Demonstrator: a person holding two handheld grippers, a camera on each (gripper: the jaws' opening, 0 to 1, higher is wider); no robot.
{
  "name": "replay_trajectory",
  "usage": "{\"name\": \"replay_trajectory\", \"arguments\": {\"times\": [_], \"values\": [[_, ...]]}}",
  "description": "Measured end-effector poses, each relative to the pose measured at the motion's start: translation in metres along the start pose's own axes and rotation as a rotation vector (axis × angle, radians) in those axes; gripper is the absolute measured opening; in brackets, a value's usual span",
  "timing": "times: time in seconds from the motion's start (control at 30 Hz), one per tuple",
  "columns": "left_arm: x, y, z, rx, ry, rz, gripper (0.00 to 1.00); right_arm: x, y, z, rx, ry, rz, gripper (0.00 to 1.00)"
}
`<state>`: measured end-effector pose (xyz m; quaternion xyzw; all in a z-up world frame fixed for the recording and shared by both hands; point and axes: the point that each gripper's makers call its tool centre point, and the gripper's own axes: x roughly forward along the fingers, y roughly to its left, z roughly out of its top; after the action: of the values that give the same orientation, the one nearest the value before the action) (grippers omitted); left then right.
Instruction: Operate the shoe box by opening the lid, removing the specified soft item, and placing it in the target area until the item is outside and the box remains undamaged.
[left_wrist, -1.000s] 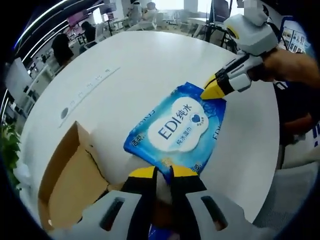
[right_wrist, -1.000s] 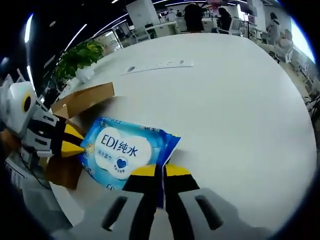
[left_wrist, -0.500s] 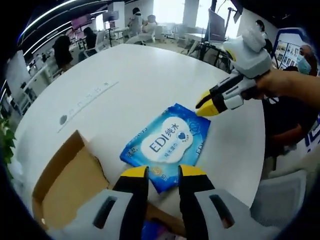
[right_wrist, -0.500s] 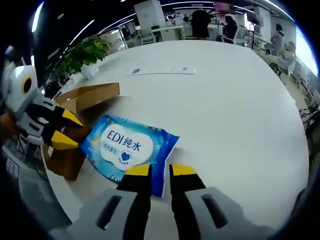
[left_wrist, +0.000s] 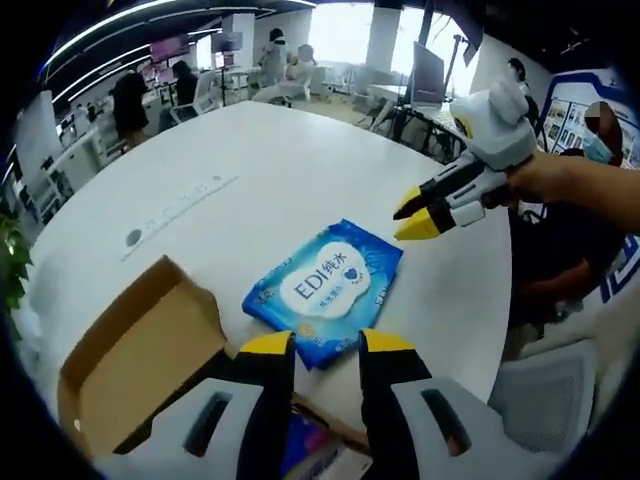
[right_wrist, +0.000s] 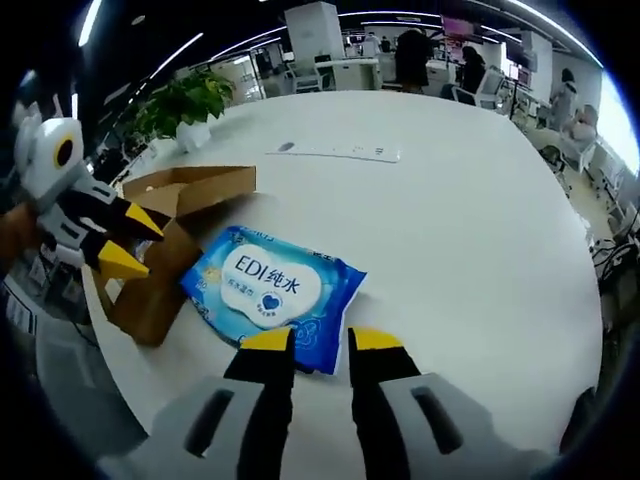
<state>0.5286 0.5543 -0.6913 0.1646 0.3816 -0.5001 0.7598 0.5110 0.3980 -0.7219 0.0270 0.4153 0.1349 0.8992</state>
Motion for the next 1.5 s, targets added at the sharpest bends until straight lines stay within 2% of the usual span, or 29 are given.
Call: {"name": "replay_trajectory", "arguments": {"times": [0.53,0.83,1.2,1.4,1.5], "values": [[-0.037,0.011,-0.019,-0.005,-0.028,-0.001,0.28,-0.028,0.032,0.011,-0.125,-0.024,0.026,0.27],[-0.055,0.023,-0.037,0.005,-0.039,-0.013,0.28,-0.035,0.066,0.025,-0.236,-0.03,0.077,0.29],[-0.067,0.042,-0.065,0.014,-0.021,-0.007,0.28,-0.031,0.105,0.046,-0.34,-0.044,0.14,0.28],[-0.072,0.048,-0.077,0.029,-0.006,-0.025,0.26,-0.021,0.123,0.05,-0.409,-0.042,0.161,0.27],[-0.071,0.051,-0.084,0.064,0.006,-0.033,0.27,-0.015,0.135,0.05,-0.444,-0.036,0.178,0.26]]}}
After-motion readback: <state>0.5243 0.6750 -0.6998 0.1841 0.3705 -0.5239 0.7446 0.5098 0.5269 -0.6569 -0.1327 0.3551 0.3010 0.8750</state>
